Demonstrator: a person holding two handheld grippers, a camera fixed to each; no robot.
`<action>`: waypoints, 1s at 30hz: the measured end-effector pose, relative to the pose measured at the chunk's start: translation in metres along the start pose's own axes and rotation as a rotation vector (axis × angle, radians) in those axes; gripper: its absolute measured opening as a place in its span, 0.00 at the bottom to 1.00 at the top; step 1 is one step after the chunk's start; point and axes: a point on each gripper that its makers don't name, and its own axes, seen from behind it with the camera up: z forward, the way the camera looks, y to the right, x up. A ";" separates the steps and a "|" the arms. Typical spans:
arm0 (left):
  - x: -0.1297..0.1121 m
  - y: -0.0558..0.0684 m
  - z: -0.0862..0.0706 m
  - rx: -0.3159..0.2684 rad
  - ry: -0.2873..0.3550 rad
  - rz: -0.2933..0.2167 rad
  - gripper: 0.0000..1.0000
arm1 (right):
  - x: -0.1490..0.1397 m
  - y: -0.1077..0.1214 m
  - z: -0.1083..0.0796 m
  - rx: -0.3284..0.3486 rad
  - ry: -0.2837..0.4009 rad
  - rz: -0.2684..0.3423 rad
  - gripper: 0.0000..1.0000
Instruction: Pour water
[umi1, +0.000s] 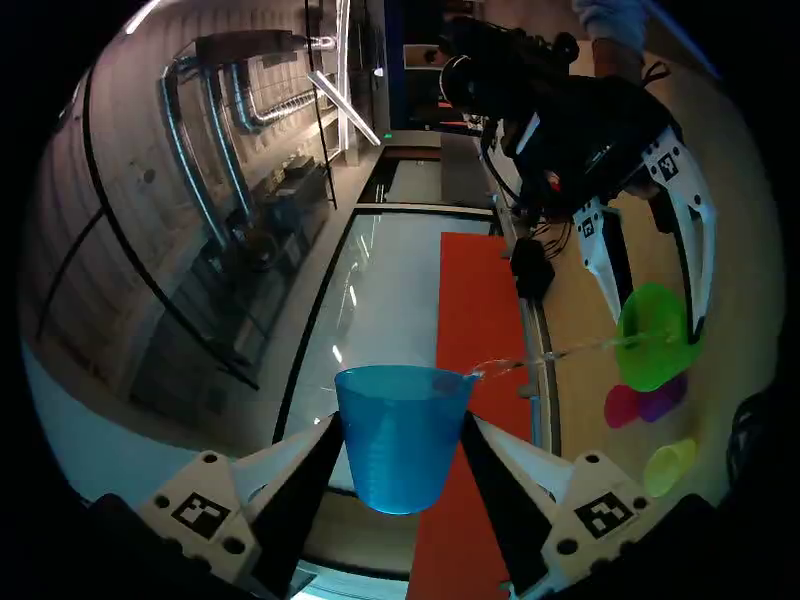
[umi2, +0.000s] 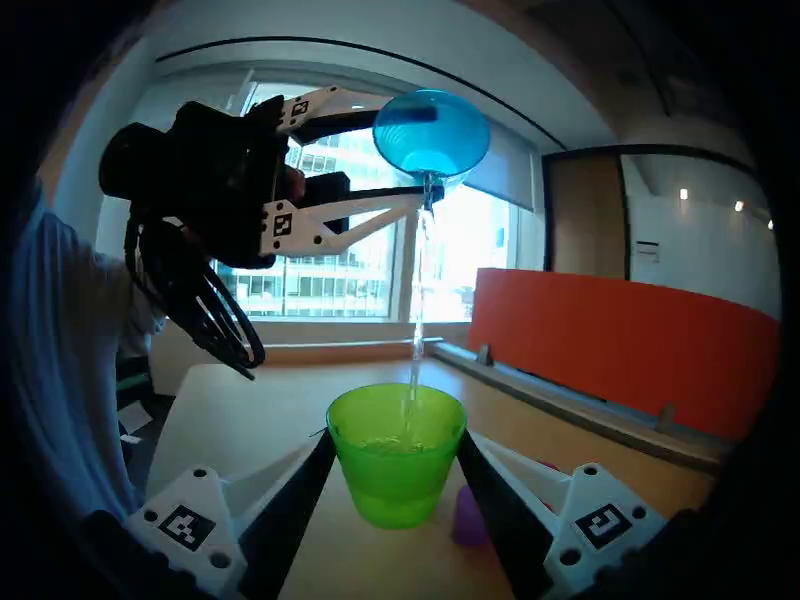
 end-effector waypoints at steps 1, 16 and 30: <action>0.000 0.000 0.000 0.000 0.001 0.007 0.83 | 0.000 0.000 0.000 0.000 0.001 0.001 0.88; 0.011 -0.002 -0.002 0.009 0.012 0.095 0.83 | 0.002 0.001 0.000 -0.001 0.012 0.007 0.88; 0.017 -0.003 -0.001 0.016 0.019 0.120 0.83 | 0.004 0.002 0.001 -0.006 0.021 0.012 0.89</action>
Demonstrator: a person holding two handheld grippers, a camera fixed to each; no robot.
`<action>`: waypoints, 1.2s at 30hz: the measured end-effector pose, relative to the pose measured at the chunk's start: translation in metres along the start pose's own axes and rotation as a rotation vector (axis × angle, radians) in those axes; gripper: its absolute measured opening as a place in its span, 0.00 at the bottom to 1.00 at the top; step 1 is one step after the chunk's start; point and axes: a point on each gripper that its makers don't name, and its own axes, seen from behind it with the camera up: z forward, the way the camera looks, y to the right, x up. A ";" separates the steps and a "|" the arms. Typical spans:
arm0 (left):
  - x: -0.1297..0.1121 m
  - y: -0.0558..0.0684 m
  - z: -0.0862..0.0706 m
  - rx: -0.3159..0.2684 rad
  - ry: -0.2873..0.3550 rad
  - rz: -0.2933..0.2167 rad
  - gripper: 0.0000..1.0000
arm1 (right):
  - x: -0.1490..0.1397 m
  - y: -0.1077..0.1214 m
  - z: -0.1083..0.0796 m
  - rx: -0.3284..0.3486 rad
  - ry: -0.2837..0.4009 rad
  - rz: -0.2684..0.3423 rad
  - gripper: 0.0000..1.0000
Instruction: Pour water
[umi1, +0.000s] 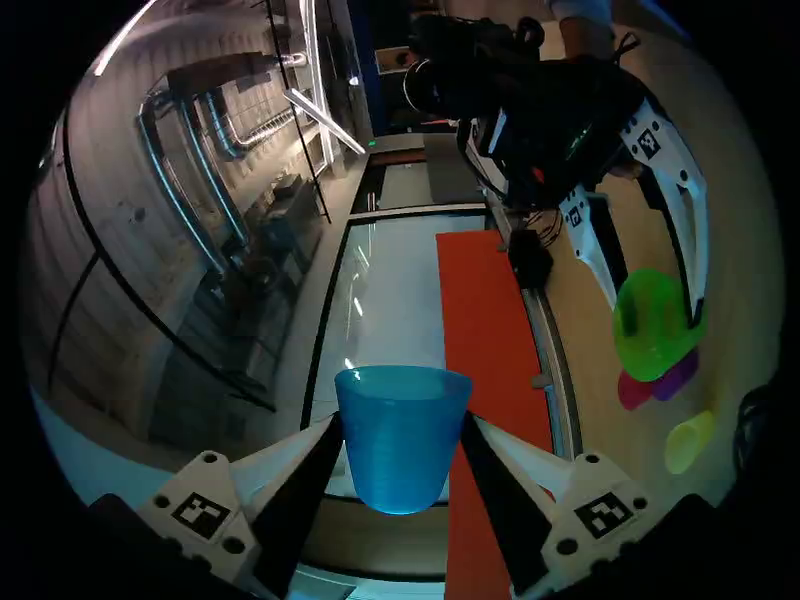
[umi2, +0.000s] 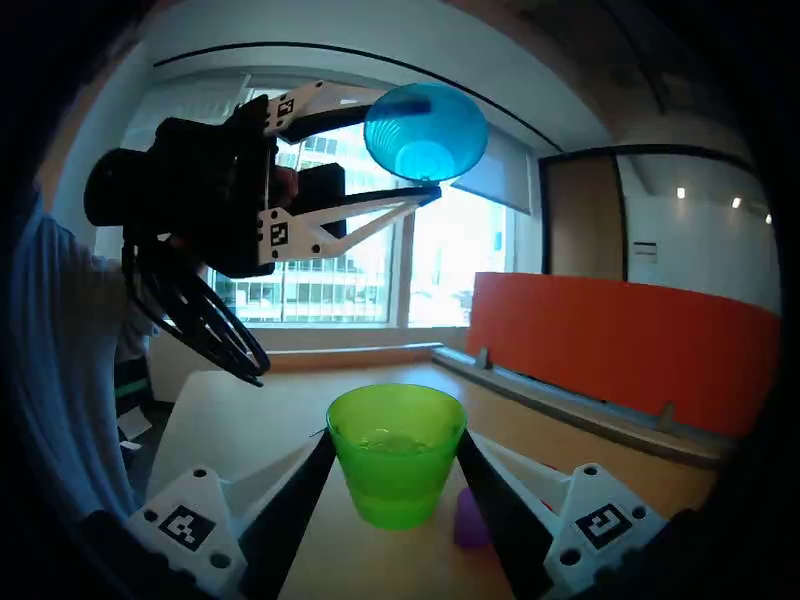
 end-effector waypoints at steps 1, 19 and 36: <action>0.000 -0.001 0.000 0.001 0.001 -0.006 0.83 | 0.000 0.000 0.000 -0.001 0.001 0.000 0.89; -0.006 -0.003 -0.002 0.007 0.036 -0.487 0.83 | 0.005 0.006 -0.006 -0.017 0.024 0.005 0.88; -0.039 0.002 -0.006 -0.010 0.022 -1.120 0.83 | 0.017 0.010 -0.012 -0.030 0.048 0.001 0.88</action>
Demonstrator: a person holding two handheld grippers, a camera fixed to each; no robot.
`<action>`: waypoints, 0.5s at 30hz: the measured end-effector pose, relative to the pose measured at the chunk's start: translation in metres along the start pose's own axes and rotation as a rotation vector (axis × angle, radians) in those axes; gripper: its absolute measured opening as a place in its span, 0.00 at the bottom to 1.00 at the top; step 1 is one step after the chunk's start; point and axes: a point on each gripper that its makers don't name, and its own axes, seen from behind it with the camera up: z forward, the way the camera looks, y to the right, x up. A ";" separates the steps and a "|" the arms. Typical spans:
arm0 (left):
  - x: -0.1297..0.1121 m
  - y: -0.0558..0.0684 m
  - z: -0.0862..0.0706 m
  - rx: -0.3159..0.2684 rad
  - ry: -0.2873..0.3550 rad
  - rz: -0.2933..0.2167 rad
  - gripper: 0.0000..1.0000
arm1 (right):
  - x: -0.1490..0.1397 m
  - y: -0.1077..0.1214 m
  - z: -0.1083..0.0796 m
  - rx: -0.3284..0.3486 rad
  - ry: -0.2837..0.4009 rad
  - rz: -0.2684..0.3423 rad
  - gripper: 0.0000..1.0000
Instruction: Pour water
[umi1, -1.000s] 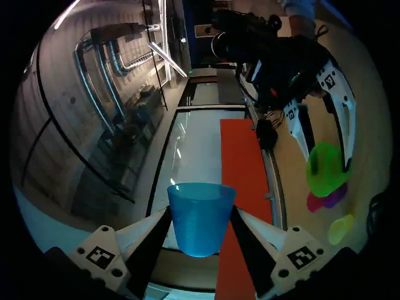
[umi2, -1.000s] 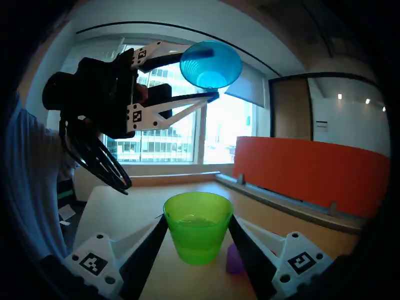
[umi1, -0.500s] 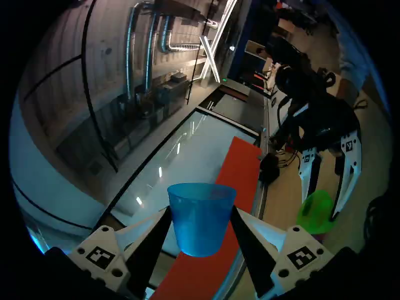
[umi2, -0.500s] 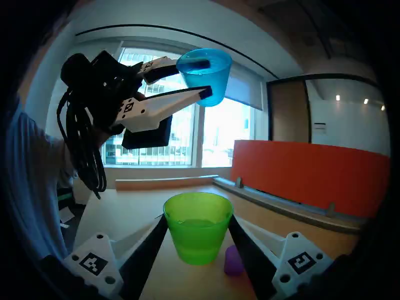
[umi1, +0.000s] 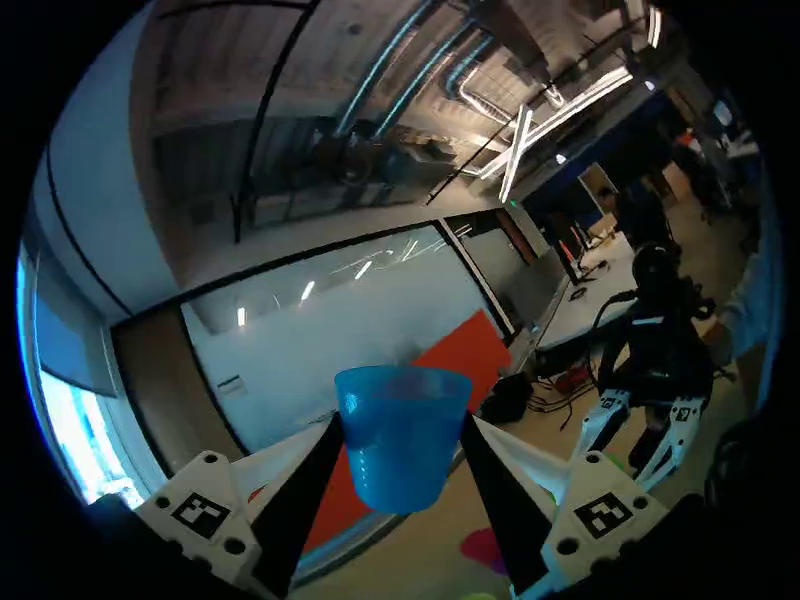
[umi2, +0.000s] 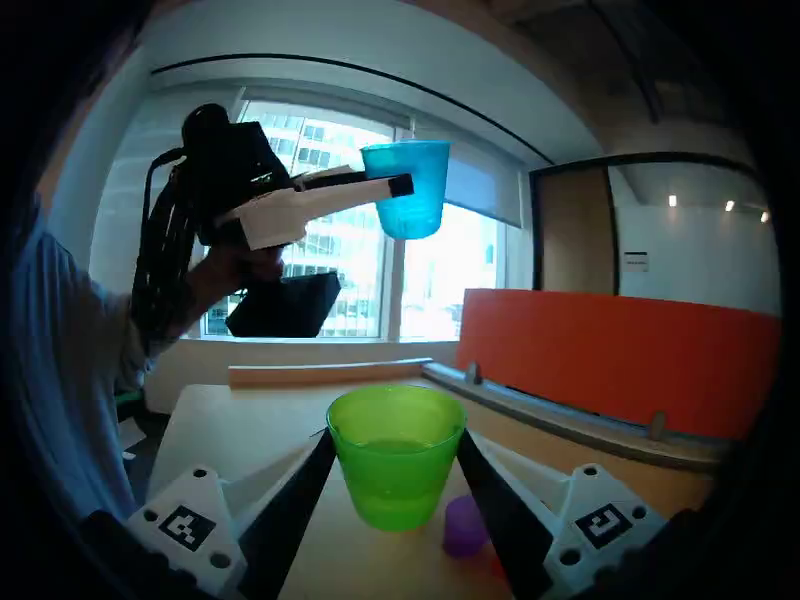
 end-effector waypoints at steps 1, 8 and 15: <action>-0.002 -0.001 0.000 -0.002 -0.003 -0.037 0.83 | 0.000 0.000 0.000 0.000 0.000 -0.001 0.88; -0.012 -0.003 0.005 -0.040 -0.009 -0.307 0.82 | 0.003 -0.002 -0.002 -0.001 0.002 -0.005 0.88; -0.023 -0.002 0.005 -0.057 -0.026 -0.488 0.82 | 0.006 -0.004 -0.003 -0.002 0.001 -0.008 0.88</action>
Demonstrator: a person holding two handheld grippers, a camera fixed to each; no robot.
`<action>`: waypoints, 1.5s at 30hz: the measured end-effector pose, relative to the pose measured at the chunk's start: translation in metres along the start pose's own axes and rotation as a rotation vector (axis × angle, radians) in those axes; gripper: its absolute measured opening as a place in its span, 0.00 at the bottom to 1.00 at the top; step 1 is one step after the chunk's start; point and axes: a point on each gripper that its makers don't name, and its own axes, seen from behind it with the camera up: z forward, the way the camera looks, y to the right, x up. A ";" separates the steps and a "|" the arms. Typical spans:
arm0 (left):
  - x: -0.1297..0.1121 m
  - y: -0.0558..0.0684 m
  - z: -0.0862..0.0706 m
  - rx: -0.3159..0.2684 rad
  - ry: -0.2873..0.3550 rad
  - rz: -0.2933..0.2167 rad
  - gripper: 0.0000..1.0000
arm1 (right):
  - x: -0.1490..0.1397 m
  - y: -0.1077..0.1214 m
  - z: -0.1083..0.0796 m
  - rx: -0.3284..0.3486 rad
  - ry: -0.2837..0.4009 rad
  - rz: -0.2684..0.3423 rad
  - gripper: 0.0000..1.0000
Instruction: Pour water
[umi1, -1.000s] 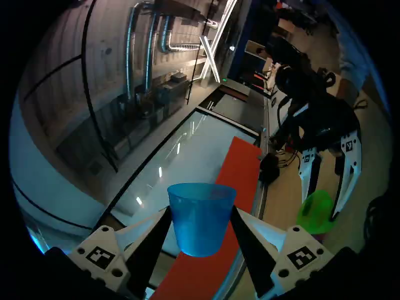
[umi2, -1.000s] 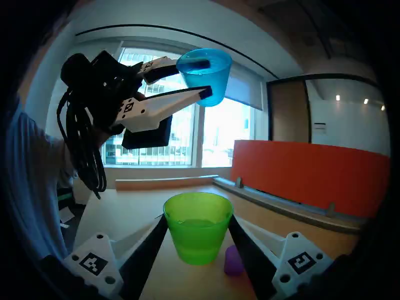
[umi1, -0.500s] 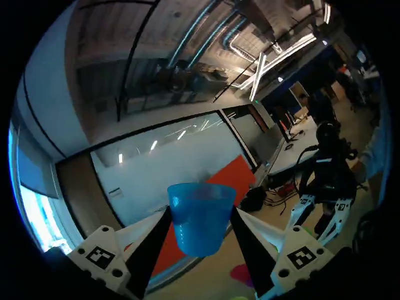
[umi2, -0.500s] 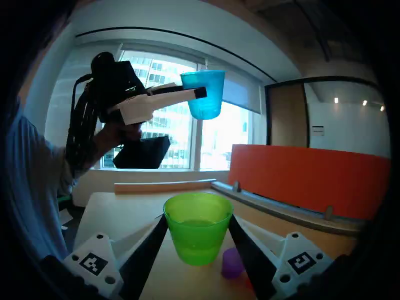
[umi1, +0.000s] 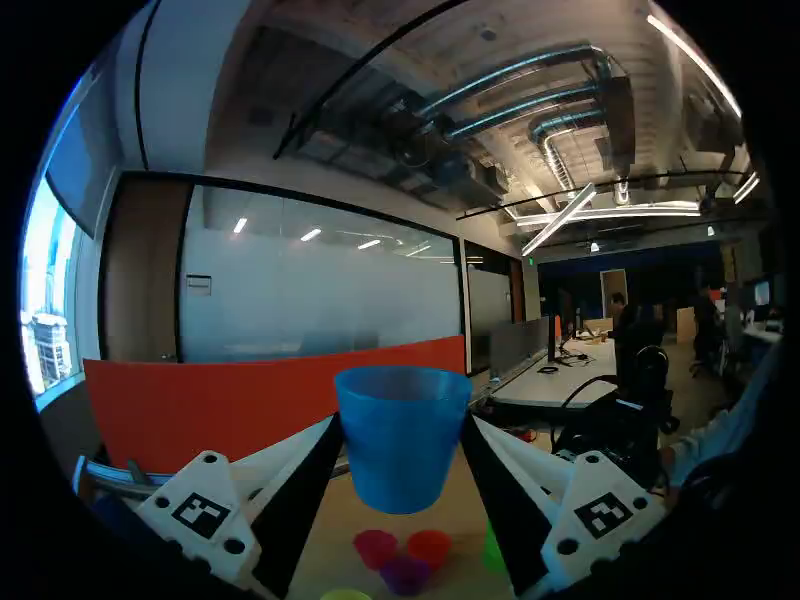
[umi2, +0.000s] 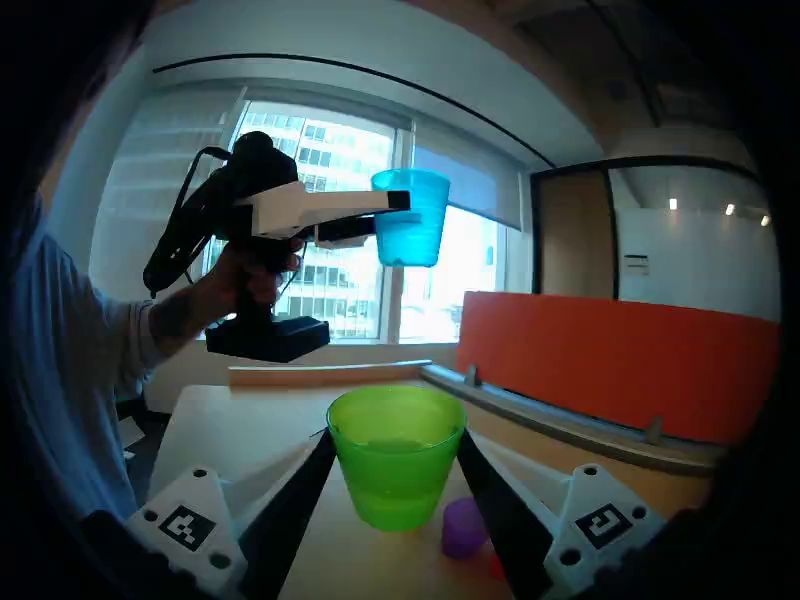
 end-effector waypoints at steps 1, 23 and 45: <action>-0.001 0.000 0.000 -0.004 -0.003 -0.012 0.82 | 0.000 0.000 0.000 -0.001 0.000 -0.001 0.88; -0.056 -0.001 -0.015 -0.025 -0.138 -0.032 0.83 | -0.003 -0.004 -0.003 0.022 -0.030 0.032 0.88; -0.156 0.011 -0.039 -0.070 -0.301 -0.048 0.84 | -0.040 0.012 -0.036 0.036 -0.189 0.093 0.89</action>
